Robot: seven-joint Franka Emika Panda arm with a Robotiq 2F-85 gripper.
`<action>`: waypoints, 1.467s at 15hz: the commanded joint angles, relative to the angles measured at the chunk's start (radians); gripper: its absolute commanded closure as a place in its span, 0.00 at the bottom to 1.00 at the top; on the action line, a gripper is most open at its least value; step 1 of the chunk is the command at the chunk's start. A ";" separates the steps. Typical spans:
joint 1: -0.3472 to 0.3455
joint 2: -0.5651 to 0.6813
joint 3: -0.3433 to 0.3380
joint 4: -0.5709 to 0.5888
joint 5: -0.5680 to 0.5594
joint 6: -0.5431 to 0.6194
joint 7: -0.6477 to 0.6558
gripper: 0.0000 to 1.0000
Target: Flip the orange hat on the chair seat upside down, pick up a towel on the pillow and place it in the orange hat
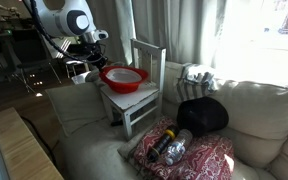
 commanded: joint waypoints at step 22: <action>-0.183 -0.330 -0.059 0.009 -0.004 -0.146 -0.171 0.00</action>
